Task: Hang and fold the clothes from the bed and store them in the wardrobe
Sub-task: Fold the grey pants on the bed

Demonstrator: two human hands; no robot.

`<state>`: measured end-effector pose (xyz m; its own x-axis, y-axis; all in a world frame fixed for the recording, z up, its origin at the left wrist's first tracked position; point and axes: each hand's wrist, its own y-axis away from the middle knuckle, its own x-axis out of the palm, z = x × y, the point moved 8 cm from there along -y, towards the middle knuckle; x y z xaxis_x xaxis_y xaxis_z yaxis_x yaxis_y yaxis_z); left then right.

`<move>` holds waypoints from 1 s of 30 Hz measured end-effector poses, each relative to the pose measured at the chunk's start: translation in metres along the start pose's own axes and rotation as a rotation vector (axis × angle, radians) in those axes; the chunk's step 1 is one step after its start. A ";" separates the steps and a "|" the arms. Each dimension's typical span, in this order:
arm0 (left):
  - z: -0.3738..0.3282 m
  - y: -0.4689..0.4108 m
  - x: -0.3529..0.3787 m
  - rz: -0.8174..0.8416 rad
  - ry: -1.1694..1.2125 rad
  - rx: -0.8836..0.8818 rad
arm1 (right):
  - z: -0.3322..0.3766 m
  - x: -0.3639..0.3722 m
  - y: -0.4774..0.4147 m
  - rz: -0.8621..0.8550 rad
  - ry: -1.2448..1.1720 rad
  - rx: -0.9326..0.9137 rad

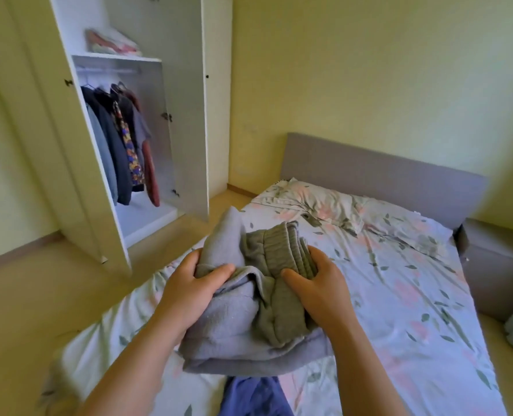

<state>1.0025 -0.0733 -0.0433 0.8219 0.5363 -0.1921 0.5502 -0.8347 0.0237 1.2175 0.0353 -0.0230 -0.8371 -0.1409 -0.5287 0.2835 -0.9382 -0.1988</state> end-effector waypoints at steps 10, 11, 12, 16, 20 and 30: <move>0.022 -0.013 -0.204 -0.220 0.010 0.023 | 0.130 0.169 -0.002 0.122 -0.061 -0.142; 0.026 -0.015 -0.225 -0.239 0.003 0.026 | 0.142 0.188 0.000 0.139 -0.064 -0.144; 0.030 -0.016 -0.247 -0.257 -0.002 0.026 | 0.154 0.207 0.002 0.155 -0.064 -0.146; 0.045 -0.020 -0.319 -0.301 0.010 0.016 | 0.193 0.273 0.009 0.185 -0.070 -0.180; 0.060 -0.030 -0.374 -0.343 0.018 0.003 | 0.223 0.329 0.005 0.233 -0.042 -0.197; 0.074 -0.094 -0.453 -0.453 -0.033 -0.016 | 0.272 0.430 -0.051 0.299 -0.070 -0.260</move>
<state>0.5677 -0.2465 -0.0314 0.4925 0.8427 -0.2173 0.8559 -0.5143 -0.0549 0.7159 -0.0634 -0.0161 -0.7268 -0.4256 -0.5391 0.6211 -0.7423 -0.2513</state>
